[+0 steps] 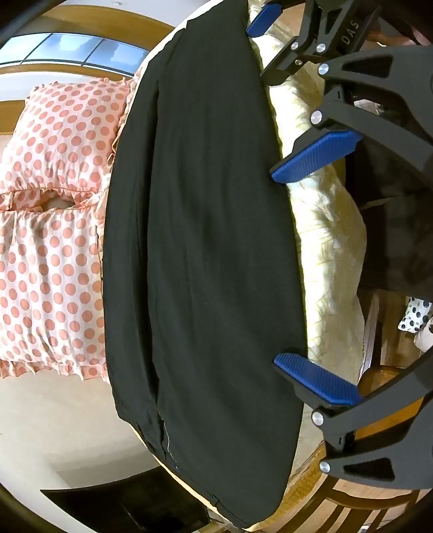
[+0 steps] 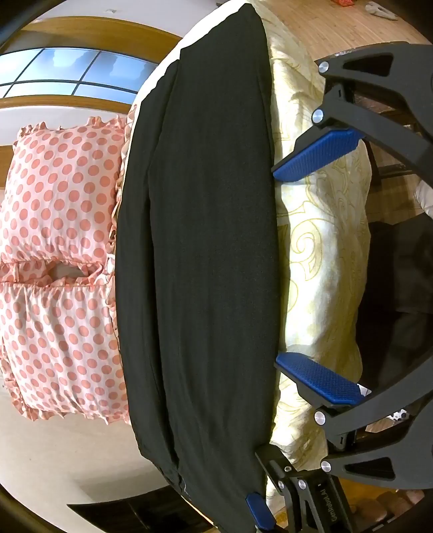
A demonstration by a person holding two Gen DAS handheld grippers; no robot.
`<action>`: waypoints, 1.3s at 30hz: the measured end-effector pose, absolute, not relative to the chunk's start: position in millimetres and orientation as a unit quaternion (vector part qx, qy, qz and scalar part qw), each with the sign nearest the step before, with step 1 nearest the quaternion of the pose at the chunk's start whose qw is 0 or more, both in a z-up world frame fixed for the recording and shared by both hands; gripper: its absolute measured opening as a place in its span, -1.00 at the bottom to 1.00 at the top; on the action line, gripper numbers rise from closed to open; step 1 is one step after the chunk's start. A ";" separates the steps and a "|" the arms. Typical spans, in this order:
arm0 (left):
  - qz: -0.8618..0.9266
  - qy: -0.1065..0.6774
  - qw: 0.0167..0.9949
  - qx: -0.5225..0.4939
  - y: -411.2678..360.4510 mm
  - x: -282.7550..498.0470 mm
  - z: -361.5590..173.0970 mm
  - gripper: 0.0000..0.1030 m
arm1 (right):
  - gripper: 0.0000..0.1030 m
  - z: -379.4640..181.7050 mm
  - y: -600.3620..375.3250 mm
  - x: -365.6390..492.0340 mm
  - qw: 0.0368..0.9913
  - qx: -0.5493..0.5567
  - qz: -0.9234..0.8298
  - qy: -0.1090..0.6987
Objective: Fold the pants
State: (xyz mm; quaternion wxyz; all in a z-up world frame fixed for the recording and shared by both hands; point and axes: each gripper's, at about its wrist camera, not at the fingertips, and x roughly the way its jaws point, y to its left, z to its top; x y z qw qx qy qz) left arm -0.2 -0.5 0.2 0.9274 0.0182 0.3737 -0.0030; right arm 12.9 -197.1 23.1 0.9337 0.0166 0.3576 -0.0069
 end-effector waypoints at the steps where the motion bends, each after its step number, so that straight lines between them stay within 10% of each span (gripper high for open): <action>1: -0.004 0.372 0.928 0.017 -0.4 -0.5 0.2 0.97 | 0.97 23.2 -197.1 12.9 0.934 0.017 -0.007 0.358; 39: -0.006 0.371 0.929 0.014 -0.3 0.9 7.5 0.97 | 0.97 23.3 -197.3 14.0 0.933 0.017 -0.008 0.360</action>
